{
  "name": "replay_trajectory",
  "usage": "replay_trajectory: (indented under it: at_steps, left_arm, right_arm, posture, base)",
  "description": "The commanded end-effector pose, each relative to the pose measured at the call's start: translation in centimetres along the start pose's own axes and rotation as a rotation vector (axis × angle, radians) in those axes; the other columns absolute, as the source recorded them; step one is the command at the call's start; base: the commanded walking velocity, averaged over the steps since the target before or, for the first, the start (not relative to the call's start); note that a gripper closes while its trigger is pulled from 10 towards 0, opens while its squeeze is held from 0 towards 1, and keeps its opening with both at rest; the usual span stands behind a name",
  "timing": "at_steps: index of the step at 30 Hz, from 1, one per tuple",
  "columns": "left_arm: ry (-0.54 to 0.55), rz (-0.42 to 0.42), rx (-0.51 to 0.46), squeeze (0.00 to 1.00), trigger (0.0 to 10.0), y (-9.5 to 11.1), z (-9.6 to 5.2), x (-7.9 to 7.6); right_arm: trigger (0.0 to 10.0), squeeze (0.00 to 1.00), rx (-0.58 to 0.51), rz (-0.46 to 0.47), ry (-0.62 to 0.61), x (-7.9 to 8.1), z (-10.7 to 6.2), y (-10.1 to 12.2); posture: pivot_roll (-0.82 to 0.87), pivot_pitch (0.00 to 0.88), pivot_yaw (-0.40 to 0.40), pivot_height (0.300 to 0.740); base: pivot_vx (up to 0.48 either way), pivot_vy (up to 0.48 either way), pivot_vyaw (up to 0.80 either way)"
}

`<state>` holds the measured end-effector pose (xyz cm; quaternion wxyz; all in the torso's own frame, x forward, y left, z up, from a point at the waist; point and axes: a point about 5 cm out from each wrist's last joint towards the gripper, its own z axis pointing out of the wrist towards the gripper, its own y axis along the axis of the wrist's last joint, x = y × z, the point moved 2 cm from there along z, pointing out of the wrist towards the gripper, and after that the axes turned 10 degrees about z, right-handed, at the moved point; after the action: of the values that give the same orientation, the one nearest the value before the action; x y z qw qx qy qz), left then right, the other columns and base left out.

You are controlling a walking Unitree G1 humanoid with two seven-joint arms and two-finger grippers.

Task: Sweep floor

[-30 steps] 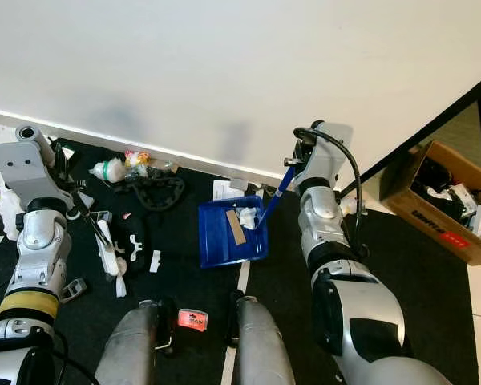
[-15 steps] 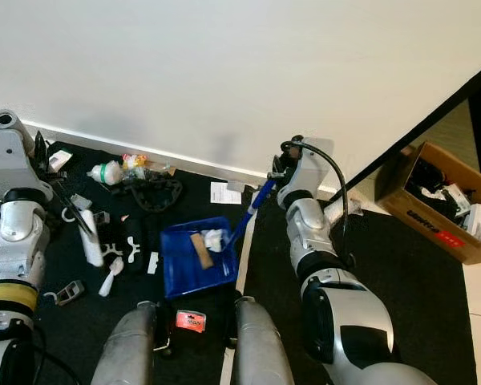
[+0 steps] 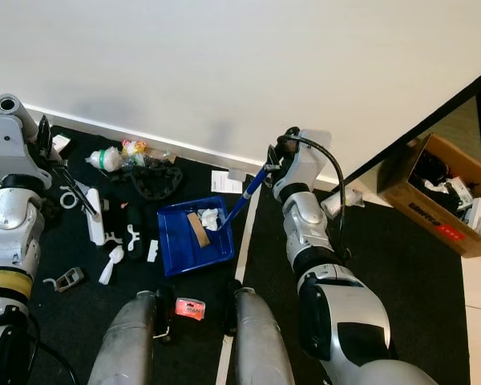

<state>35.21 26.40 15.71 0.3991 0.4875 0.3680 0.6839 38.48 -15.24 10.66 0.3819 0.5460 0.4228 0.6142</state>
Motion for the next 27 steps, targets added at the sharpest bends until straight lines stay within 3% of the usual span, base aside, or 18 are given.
replay_trajectory:
  at_steps: [1, 4, 17, 23, 27]
  left_arm:
    - [-0.022, 0.028, 0.037, 0.0, 10.0, -1.1, -0.7, -0.4]
    - [-0.023, 0.041, 0.034, 0.0, 10.0, -1.2, -0.7, -0.3]
    - [-0.028, 0.042, 0.033, 0.0, 10.0, -1.1, -0.4, 0.0]
    - [-0.049, 0.022, 0.047, 0.0, 10.0, -1.2, -0.4, -0.9]
    - [-0.093, 0.057, 0.052, 0.0, 10.0, -1.1, -0.4, -1.6]
  right_arm:
    - [0.0, 0.0, -0.047, -0.002, -0.032, -1.2, -0.2, 1.0]
    - [0.0, 0.0, -0.049, -0.001, -0.039, -1.4, -0.3, 1.0]
    - [0.0, 0.0, -0.056, -0.007, -0.094, -3.3, -1.2, 0.8]
    - [0.0, 0.0, -0.063, -0.008, -0.107, -3.6, -1.4, 0.9]
    - [0.0, 0.0, -0.063, -0.007, -0.11, -3.7, -1.4, 0.8]
  posture:
    - [0.07, 0.321, -0.093, 0.74]
    - [0.07, 0.321, -0.092, 0.74]
    - [0.07, 0.298, -0.076, 0.74]
    - [0.07, 0.297, -0.076, 0.74]
    - [0.07, 0.296, -0.077, 0.74]
  base:
    - [0.0, 0.0, 0.0]
    - [0.0, 0.0, 0.0]
    - [0.0, 0.48, 0.0]
    - [0.0, 0.48, 0.0]
    - [0.0, -0.117, 0.0]
